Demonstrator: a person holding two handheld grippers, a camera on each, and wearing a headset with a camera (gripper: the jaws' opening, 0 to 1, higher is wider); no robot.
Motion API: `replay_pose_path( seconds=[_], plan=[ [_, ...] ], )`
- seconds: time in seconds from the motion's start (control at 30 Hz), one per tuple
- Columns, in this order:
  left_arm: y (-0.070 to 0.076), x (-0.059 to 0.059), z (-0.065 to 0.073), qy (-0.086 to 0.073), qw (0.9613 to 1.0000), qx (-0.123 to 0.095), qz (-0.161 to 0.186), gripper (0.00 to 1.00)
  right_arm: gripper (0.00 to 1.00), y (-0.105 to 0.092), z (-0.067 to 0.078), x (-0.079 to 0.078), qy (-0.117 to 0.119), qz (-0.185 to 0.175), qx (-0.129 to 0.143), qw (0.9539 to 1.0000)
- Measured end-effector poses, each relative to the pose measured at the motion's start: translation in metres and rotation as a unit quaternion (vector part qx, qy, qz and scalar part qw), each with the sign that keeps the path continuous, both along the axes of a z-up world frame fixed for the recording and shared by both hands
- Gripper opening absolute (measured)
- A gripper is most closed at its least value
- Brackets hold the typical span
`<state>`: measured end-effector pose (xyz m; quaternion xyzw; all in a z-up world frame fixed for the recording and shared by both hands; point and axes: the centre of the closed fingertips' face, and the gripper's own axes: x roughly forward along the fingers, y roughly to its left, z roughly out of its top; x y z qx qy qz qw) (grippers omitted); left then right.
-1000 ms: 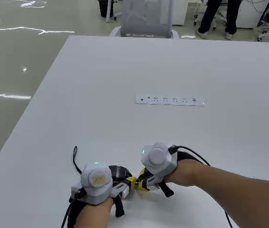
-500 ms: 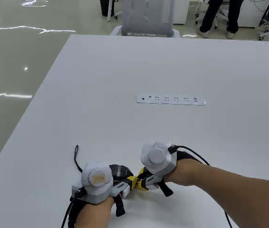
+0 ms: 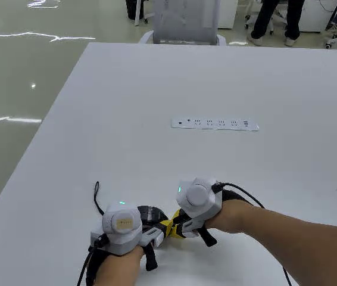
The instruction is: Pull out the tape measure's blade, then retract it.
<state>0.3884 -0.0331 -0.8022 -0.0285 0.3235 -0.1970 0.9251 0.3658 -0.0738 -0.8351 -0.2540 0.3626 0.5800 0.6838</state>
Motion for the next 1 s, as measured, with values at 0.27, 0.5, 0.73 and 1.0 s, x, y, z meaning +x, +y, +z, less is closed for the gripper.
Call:
replay_pose_path(
  seconds=[0.27,0.5,0.73,1.0],
  plan=[
    [0.0004,0.0002,-0.0002,-0.002,1.0,0.003,0.001,0.6,0.16,-0.0022,-0.0012,-0.0012,-0.026,0.031,-0.005,0.9992],
    [0.0006,-0.0002,-0.0004,-0.002,1.0,0.001,0.0,0.6,0.15,-0.007,-0.0012,-0.0022,-0.019,0.009,-0.006,0.9998],
    [0.0005,0.0003,-0.0006,-0.001,1.0,-0.002,0.001,0.6,0.14,-0.0064,-0.001,-0.0016,-0.024,0.018,-0.014,0.9994],
    [0.0011,0.0007,-0.0002,0.0,1.0,-0.005,0.002,0.6,0.13,-0.0034,-0.0008,-0.0012,-0.022,0.015,-0.01,0.9996]
  ],
)
